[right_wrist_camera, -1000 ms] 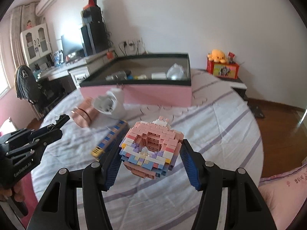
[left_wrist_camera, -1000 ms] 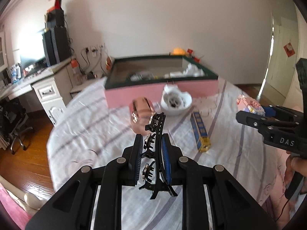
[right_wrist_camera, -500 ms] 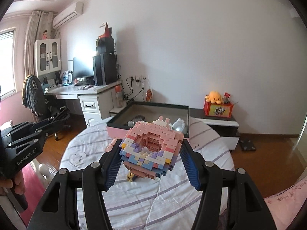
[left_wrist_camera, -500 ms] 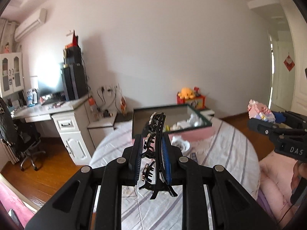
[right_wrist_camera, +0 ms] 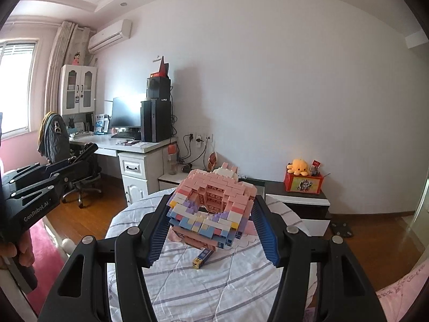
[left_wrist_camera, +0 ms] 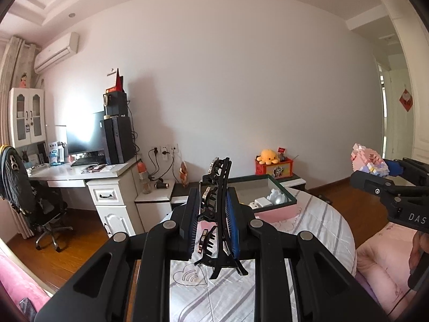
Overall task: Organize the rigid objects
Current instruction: 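Carry the clips and pink figure into the pink box and open both tools, then withdraw both tools from the box back over the bed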
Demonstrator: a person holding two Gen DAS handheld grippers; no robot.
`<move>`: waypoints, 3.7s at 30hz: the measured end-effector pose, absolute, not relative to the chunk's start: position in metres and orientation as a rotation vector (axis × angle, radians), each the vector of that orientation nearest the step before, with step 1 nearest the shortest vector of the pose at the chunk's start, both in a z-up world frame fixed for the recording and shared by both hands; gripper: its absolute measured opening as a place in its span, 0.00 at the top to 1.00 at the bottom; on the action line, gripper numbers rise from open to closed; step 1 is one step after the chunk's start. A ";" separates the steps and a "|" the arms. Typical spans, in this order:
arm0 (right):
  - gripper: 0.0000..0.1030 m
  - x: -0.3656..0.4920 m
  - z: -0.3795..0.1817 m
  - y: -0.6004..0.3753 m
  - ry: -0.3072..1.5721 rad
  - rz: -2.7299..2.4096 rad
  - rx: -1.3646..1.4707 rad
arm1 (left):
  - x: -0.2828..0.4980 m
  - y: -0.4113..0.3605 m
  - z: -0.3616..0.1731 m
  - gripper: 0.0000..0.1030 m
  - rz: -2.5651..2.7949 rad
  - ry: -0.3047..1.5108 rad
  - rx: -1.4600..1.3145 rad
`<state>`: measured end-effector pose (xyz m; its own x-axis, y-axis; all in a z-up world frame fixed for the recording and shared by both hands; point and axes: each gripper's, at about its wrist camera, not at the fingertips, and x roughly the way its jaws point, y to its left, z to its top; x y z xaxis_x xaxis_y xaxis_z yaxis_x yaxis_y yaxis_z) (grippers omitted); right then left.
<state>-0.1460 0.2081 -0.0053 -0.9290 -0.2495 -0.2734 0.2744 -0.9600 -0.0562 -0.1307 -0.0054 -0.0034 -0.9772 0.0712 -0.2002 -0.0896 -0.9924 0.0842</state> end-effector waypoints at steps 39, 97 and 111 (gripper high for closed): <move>0.41 -0.426 -0.069 0.232 0.157 -2.748 0.758 | -0.466 0.067 -0.074 0.81 2.866 0.328 -0.805; 0.00 -0.354 -0.049 0.225 0.105 -2.881 0.582 | -0.337 0.031 -0.039 0.00 3.055 0.204 -0.596; 0.00 -0.212 0.002 0.218 0.105 -2.955 0.371 | -0.194 0.016 0.007 0.00 3.142 0.191 -0.347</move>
